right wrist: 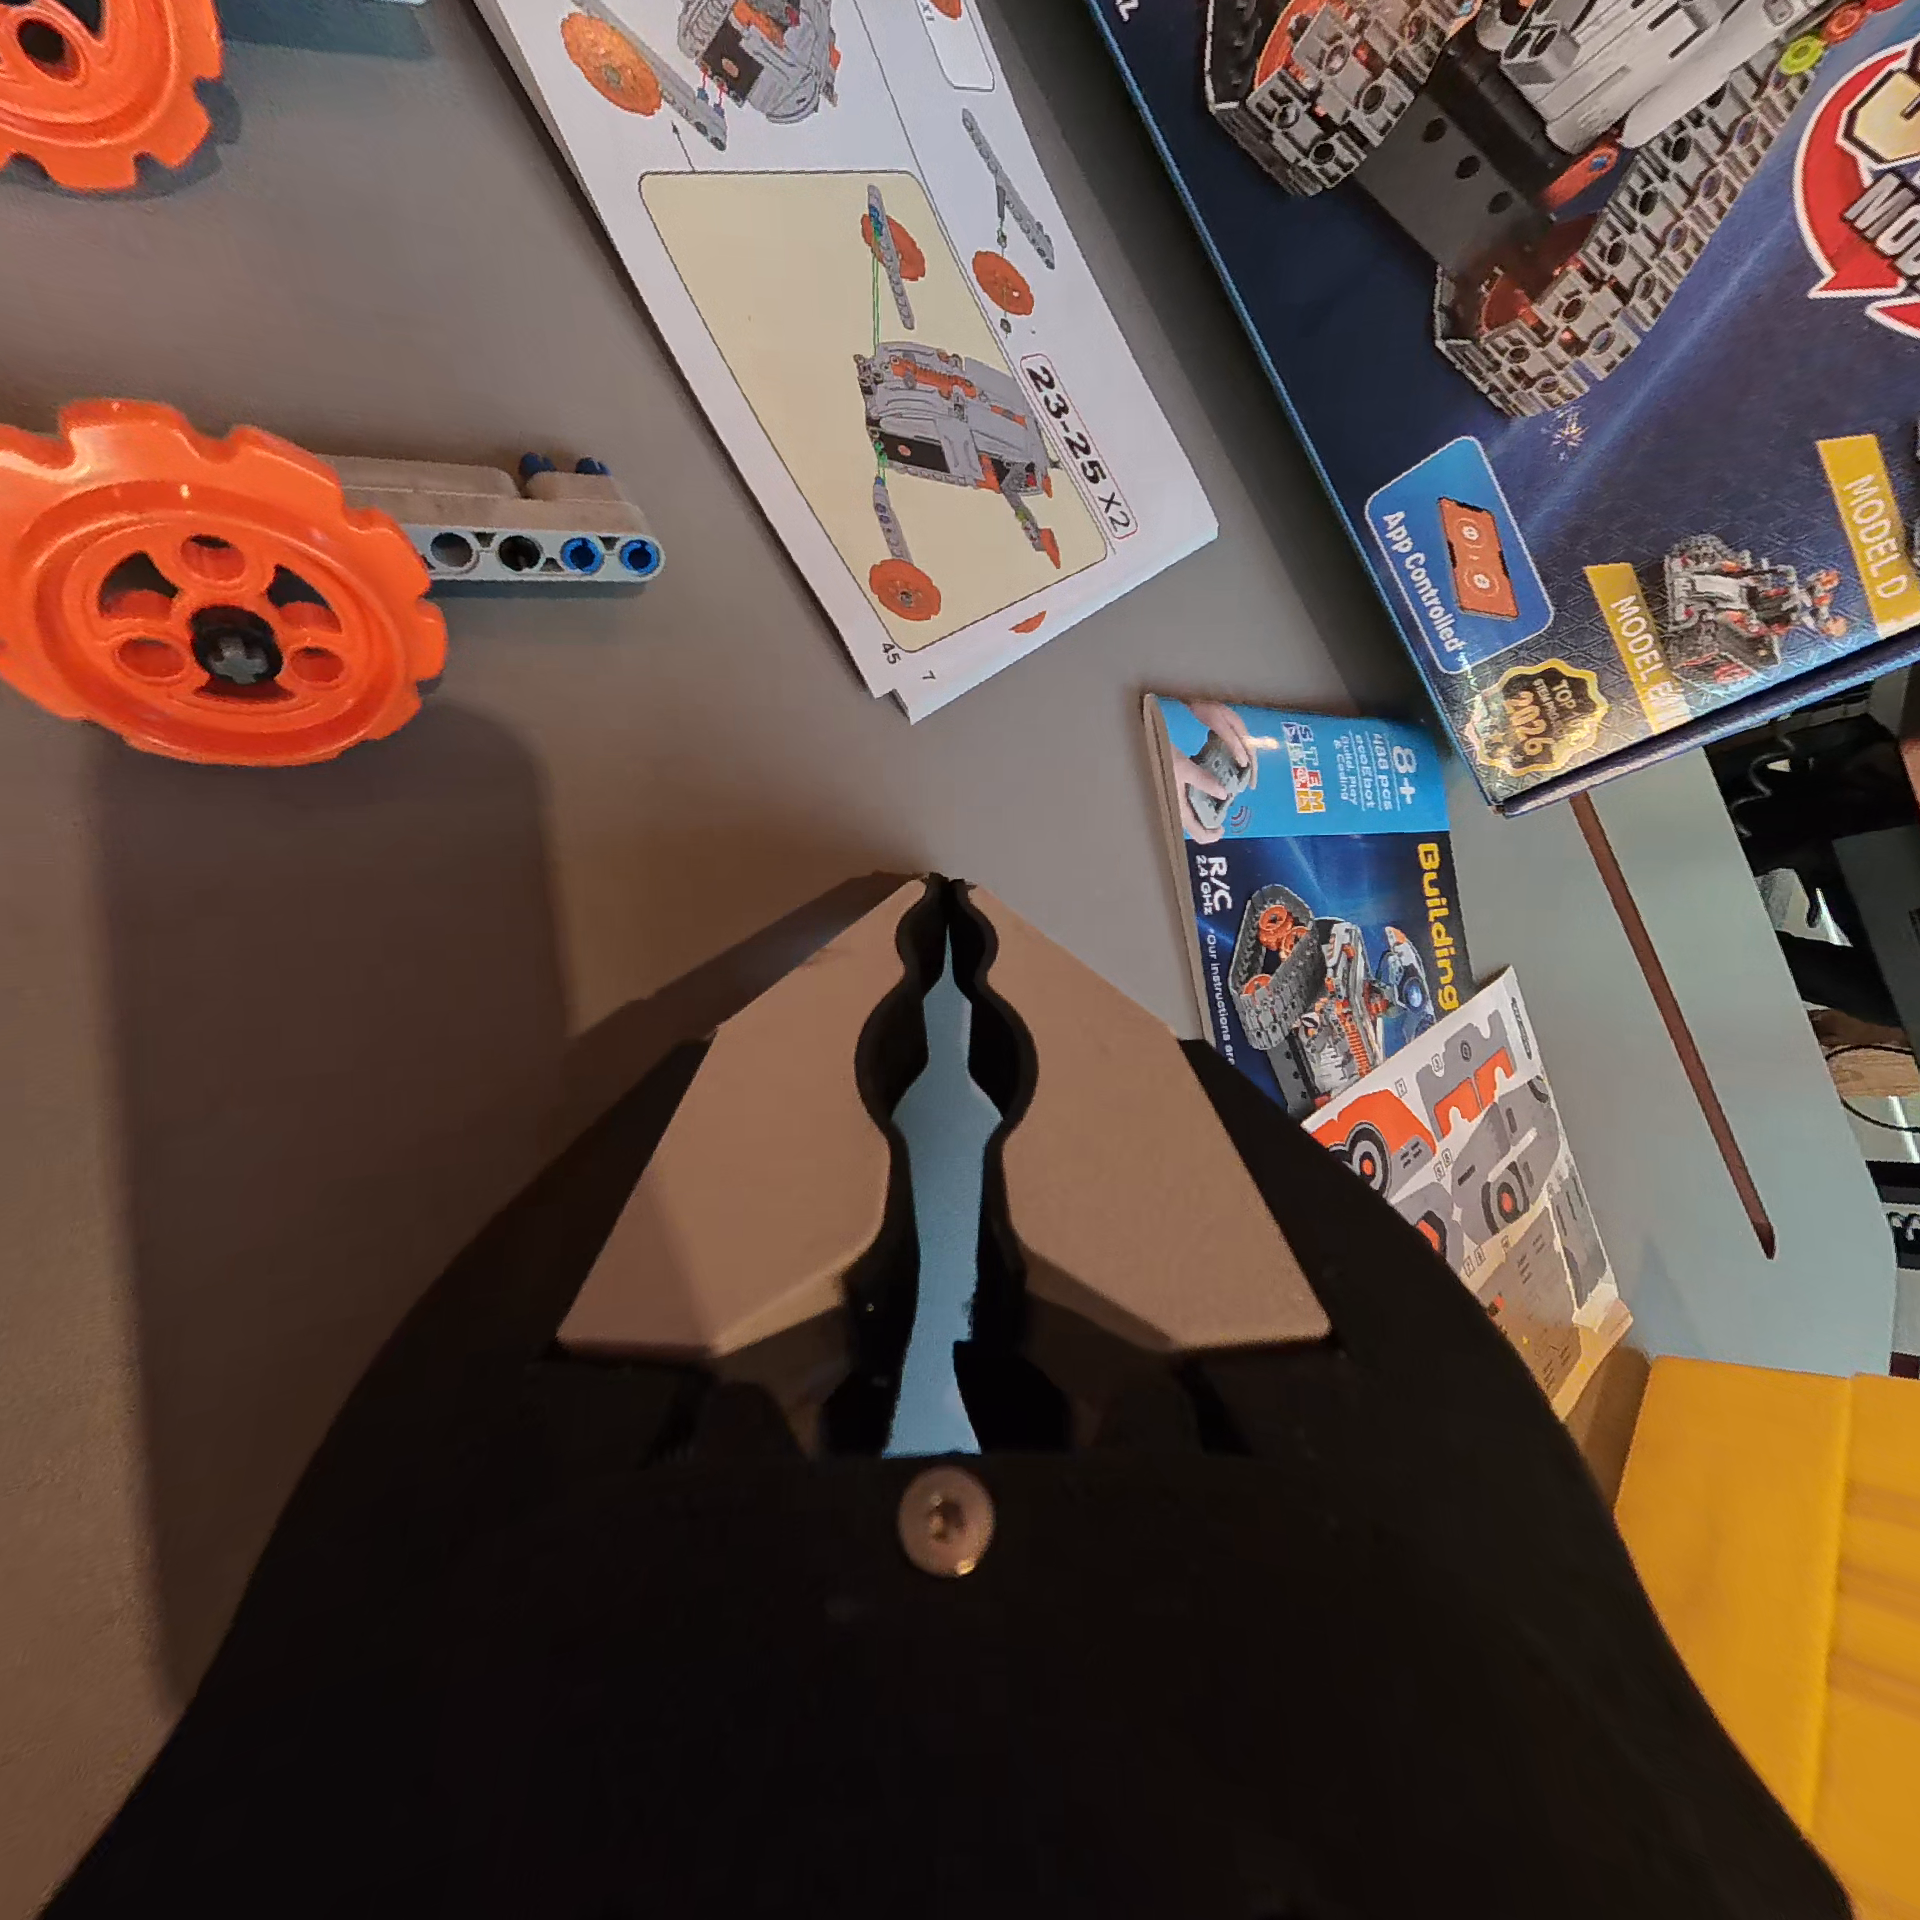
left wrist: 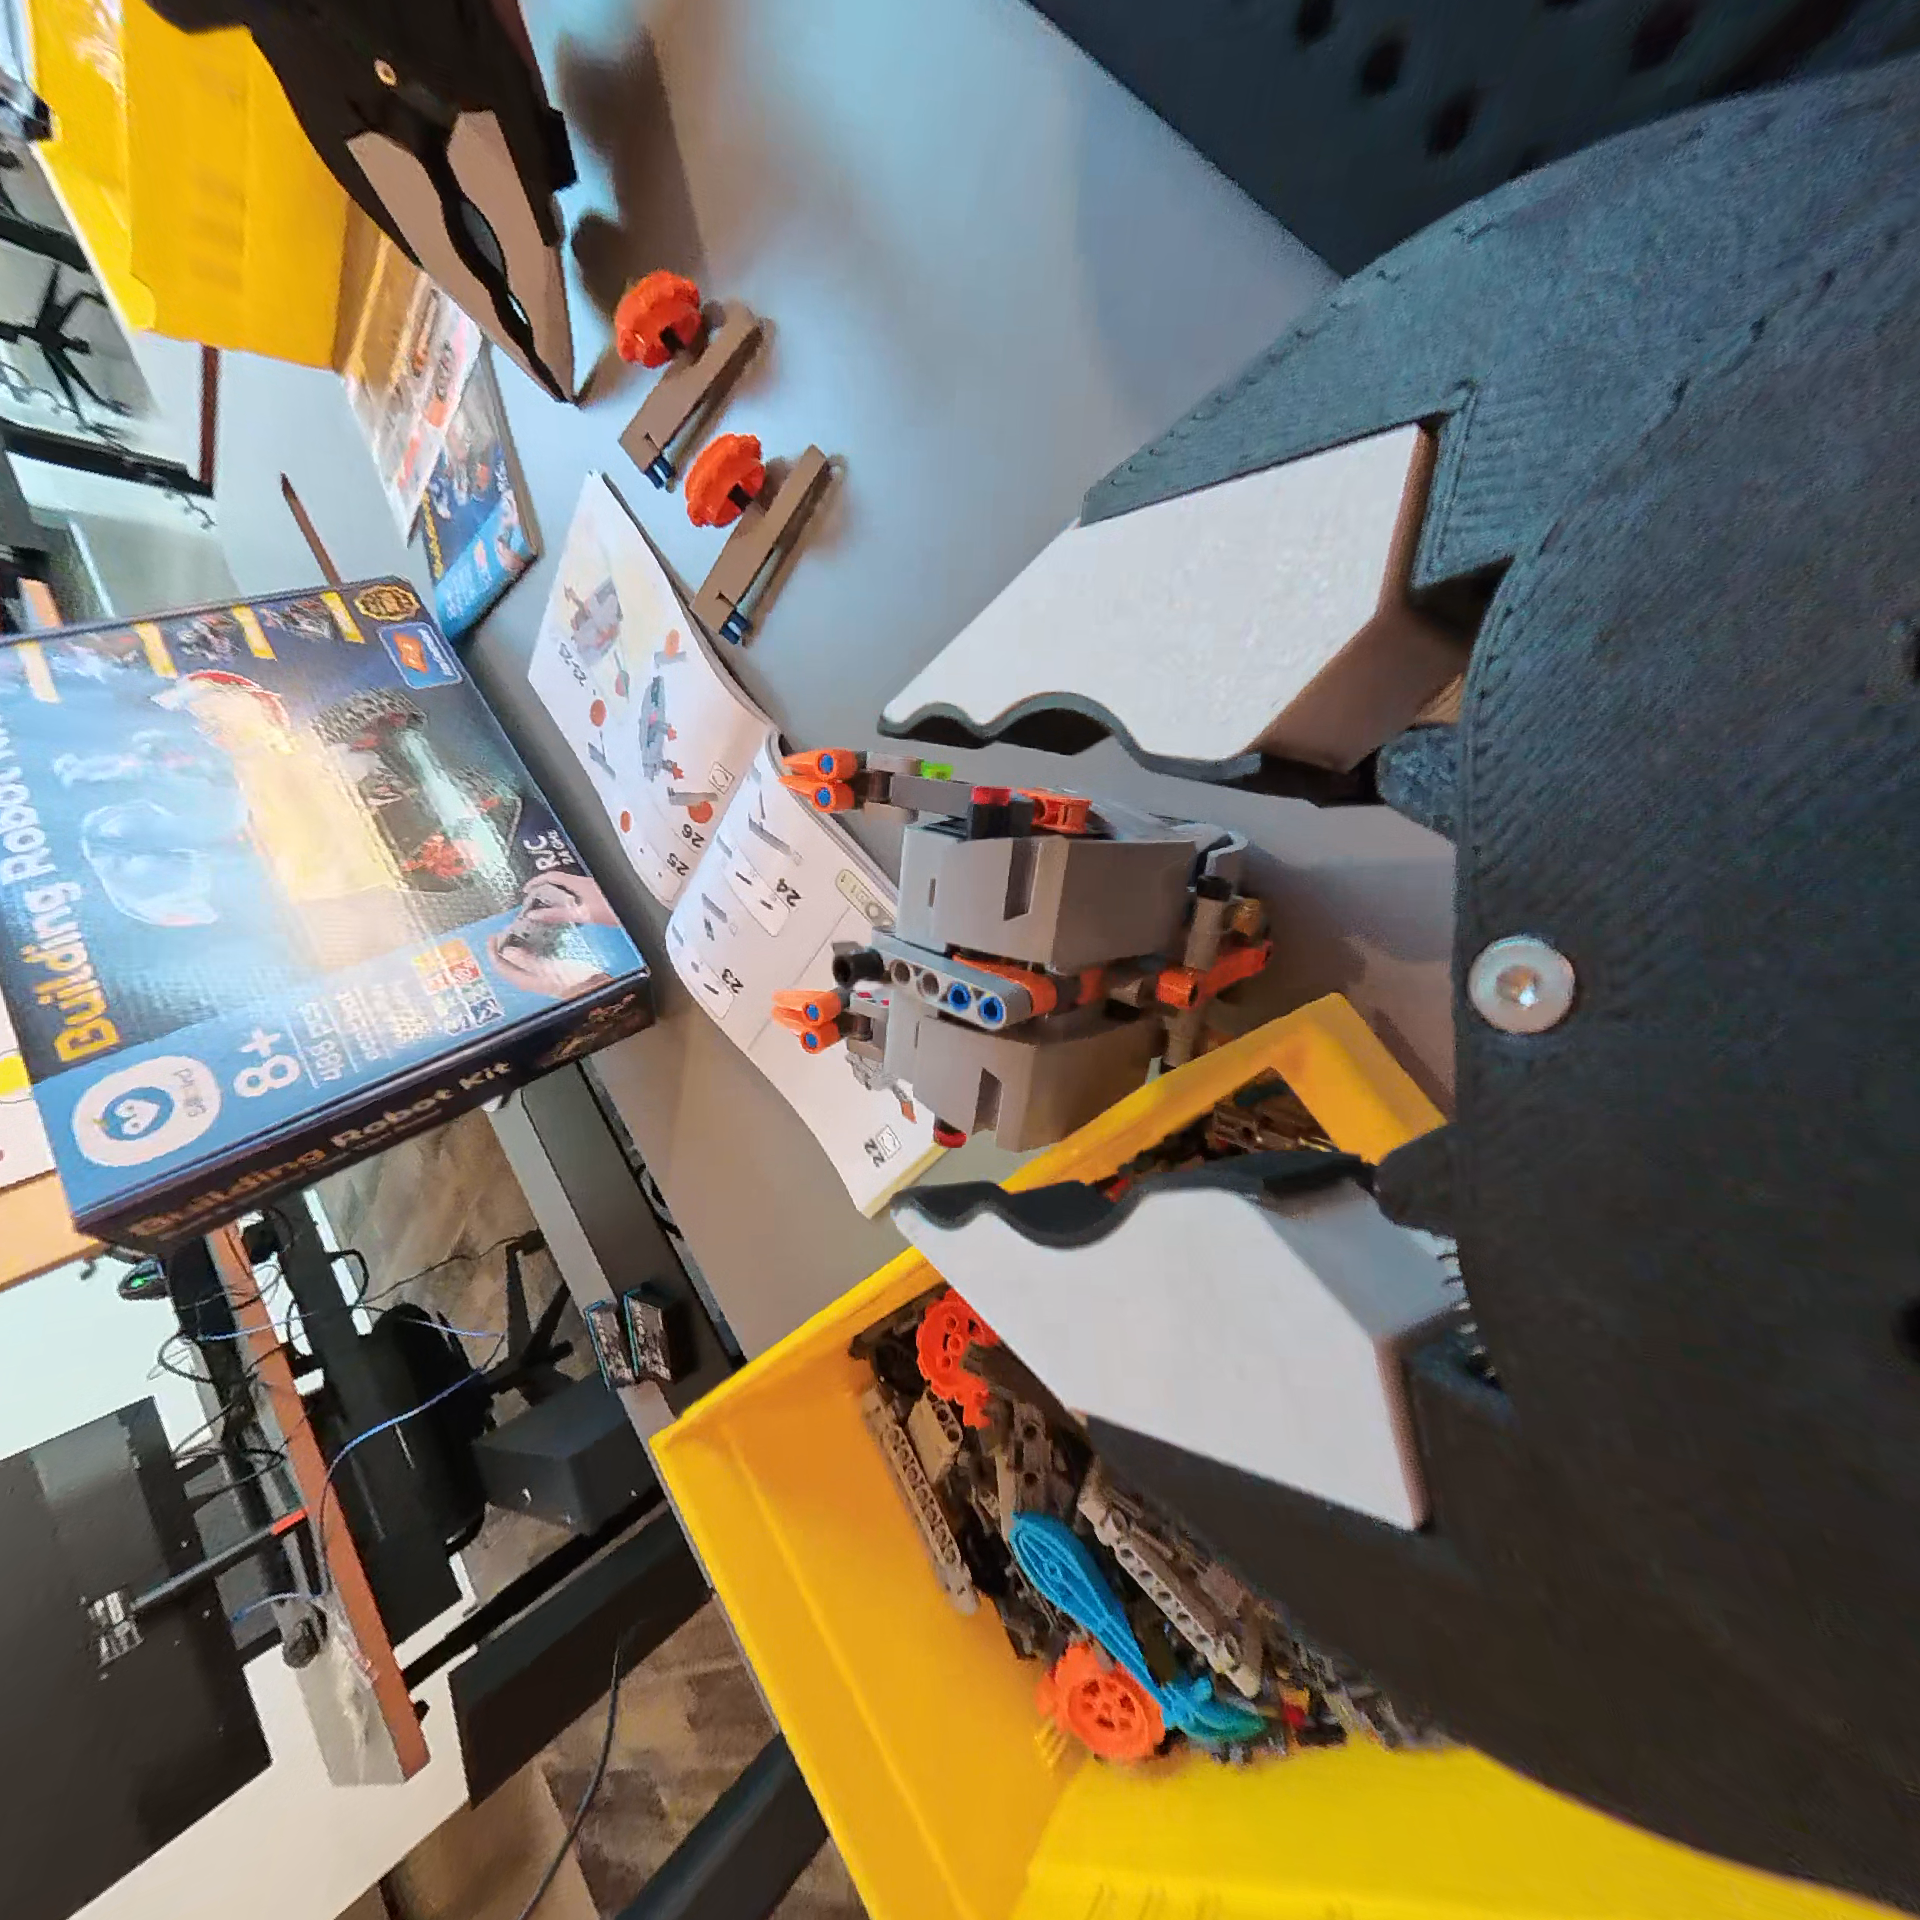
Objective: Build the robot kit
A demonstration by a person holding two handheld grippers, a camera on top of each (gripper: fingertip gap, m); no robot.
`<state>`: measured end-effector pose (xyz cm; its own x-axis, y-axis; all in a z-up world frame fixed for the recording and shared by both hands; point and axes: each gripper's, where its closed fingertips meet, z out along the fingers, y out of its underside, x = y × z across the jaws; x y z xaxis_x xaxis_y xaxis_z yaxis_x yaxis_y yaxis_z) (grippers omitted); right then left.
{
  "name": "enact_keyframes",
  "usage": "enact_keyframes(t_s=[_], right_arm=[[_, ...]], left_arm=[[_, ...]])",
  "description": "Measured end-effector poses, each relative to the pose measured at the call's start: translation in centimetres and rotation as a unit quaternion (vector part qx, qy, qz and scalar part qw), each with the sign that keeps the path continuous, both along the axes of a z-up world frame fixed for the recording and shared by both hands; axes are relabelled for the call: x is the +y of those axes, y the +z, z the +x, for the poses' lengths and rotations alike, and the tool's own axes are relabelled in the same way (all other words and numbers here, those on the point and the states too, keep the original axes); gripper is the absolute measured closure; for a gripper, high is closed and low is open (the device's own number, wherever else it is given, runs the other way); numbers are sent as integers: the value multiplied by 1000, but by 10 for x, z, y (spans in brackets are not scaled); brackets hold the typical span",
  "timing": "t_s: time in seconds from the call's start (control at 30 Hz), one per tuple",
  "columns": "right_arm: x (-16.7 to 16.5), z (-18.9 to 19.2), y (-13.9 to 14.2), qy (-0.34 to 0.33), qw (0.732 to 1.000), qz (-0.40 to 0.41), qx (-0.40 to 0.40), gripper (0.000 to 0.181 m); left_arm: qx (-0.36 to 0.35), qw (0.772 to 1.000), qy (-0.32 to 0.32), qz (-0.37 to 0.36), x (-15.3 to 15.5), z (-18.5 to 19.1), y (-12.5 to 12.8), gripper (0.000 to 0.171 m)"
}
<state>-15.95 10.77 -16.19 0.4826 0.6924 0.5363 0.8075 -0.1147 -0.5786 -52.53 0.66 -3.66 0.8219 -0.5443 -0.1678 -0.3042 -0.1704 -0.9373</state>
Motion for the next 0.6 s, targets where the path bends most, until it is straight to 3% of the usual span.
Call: enact_keyframes(t_s=[0.2,0.4,0.6], right_arm=[[0,0,0,0,1000,-1,-1,181],[0,0,0,3,1000,8,-15,181],[-1,0,0,2,1000,10,-20,181]], left_arm=[[29,999,4,-20,10,-1,-12,86],[61,998,-19,-30,11,5,-18,111],[54,997,-48,-41,10,6,-17,112]])
